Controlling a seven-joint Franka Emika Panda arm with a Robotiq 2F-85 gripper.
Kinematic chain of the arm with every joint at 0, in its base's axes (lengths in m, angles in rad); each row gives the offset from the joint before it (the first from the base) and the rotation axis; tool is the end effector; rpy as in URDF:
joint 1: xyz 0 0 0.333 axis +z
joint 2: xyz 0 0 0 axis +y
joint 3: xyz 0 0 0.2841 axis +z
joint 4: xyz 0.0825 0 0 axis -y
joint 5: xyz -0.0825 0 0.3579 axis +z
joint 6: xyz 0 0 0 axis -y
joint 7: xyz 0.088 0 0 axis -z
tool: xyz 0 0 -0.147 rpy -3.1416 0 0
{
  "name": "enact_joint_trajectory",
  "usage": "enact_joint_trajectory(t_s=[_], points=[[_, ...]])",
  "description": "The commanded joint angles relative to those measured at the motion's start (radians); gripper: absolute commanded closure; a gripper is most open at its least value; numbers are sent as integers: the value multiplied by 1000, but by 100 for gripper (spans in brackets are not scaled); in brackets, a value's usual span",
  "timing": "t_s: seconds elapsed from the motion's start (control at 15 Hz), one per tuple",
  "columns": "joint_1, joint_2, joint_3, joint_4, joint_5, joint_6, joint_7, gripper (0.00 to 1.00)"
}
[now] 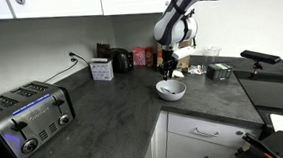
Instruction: Put the pen in the bowl
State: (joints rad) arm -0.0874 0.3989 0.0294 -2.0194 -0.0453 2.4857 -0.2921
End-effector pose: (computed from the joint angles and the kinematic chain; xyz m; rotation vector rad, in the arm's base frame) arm 0.5818 -0.0346 0.2084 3.0834 0.4131 0.0990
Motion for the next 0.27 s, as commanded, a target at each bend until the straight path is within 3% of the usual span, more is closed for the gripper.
enact_joint_trajectory(t_s=[0.0,0.2], points=[[18,-44,-1,-32,6,30,48,26],[60,-82,-8,-33,-26,-25,114,4]])
